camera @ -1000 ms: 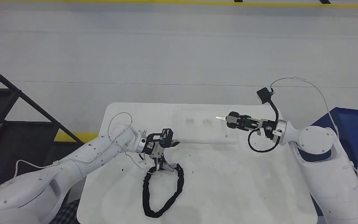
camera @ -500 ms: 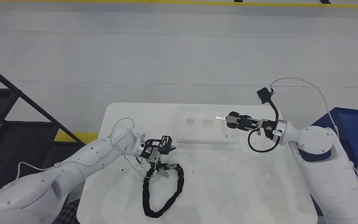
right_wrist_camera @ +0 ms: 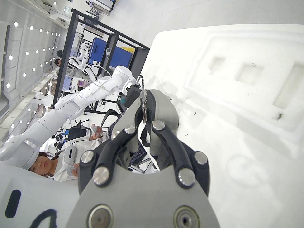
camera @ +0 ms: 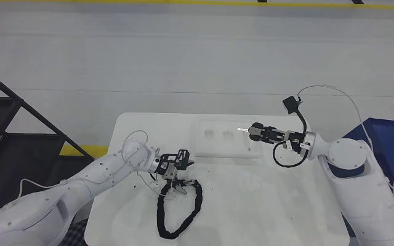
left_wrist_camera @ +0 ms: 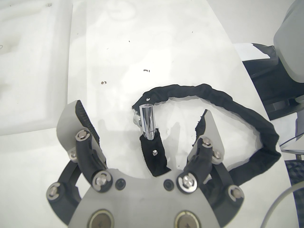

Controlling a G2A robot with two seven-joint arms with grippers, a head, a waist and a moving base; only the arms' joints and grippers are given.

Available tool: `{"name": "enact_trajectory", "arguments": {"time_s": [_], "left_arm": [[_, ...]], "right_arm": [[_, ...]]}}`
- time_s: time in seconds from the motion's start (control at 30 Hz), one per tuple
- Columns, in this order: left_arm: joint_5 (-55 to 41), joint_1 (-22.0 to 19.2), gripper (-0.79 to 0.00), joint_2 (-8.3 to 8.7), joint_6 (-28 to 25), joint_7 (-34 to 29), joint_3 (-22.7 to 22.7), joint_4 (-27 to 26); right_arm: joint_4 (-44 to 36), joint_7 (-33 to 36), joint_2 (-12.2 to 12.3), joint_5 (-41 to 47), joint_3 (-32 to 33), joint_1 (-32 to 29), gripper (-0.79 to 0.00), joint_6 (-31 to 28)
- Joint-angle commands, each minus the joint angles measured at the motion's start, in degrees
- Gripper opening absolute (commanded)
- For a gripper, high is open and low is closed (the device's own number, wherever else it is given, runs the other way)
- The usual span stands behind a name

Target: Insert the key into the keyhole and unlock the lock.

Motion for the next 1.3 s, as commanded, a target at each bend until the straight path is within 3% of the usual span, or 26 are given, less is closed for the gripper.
{"name": "enact_trajectory", "arguments": {"time_s": [0.0,0.33,0.77,0.83,0.87,0.93,1.0,1.07,1.1,1.13,1.27], "left_arm": [[2.3,1.0,0.0,0.66,2.1,1.2,-0.5,-0.6],[11.8,5.6,0.0,3.21,10.5,9.9,-1.9,-0.5],[9.5,8.4,0.0,2.9,11.0,3.6,-4.9,-2.8],[9.7,8.6,-0.166,2.8,11.1,2.8,-5.2,-3.3],[9.7,8.8,-0.212,2.77,11.2,2.5,-5.4,-3.4],[9.7,9.1,-0.394,2.73,11.5,1.8,-5.9,-3.5],[9.6,9.5,-0.453,2.69,11.7,1.2,-6.3,-3.5],[9.4,9.9,-0.606,2.66,11.8,0.6,-6.8,-3.2],[9.2,10.0,-0.73,2.64,11.8,0.5,-7.0,-3.0],[9.0,10.1,-0.785,2.61,11.7,0.2,-7.2,-2.9],[8.7,10.6,-0.785,2.49,11.4,-0.6,-8.1,-3.0]], "right_arm": [[0.0,0.0,0.0,0.0,0.0,0.0,-0.785,0.0],[0.0,0.0,0.0,0.0,0.0,0.0,-0.785,0.0],[0.0,0.0,0.0,0.0,0.0,0.0,-0.785,0.0],[0.0,0.0,0.0,0.0,0.0,0.0,-0.785,0.0],[0.0,0.0,0.0,0.0,0.0,0.0,-0.785,0.0],[0.0,0.0,0.0,0.0,0.0,0.0,-0.785,0.0],[0.0,0.0,0.0,0.0,0.0,0.0,-0.785,0.0],[0.0,0.0,0.0,0.0,0.0,0.0,-0.785,0.0],[0.0,0.0,0.0,0.0,0.0,0.0,-0.785,0.0],[0.0,0.0,0.0,0.0,0.0,0.0,-0.785,0.0],[0.0,0.0,0.0,0.0,0.0,0.0,-0.785,0.0]]}}
